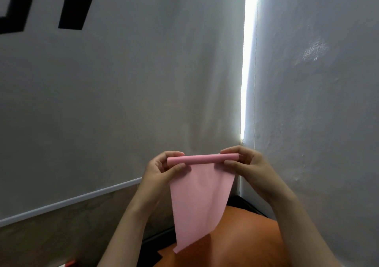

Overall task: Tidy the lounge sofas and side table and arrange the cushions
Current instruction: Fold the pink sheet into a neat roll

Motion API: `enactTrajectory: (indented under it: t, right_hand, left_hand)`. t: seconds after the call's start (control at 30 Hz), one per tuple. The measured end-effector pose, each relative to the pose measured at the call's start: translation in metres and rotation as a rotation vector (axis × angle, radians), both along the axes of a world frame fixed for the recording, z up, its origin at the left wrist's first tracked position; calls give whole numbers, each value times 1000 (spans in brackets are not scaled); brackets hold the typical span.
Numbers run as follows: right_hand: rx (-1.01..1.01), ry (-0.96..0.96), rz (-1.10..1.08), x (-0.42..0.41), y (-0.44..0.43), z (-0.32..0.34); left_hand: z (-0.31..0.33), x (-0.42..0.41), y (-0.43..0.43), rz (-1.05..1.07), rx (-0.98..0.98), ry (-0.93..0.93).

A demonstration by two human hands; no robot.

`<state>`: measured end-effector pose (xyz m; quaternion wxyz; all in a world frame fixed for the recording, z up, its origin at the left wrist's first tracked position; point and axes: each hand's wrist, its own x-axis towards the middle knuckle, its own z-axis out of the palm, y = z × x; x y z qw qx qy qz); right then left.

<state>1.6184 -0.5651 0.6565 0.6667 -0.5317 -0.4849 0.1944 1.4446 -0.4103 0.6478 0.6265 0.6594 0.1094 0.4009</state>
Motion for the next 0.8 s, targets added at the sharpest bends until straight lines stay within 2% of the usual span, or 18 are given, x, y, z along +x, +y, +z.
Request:
enactTrajectory:
  t: [0.17, 0.5, 0.67, 0.8]
  right_hand:
    - [-7, 48, 32, -5, -2, 1]
    - [-22, 65, 84, 0, -5, 0]
    - [-15, 59, -10, 2, 0, -3]
    - [-5, 91, 15, 2, 1, -3]
  left_hand:
    - [1, 1, -7, -80, -35, -13]
    - [1, 2, -6, -101, -20, -30]
    - [2, 2, -8, -71, 8, -24]
    - [3, 2, -7, -72, -29, -24]
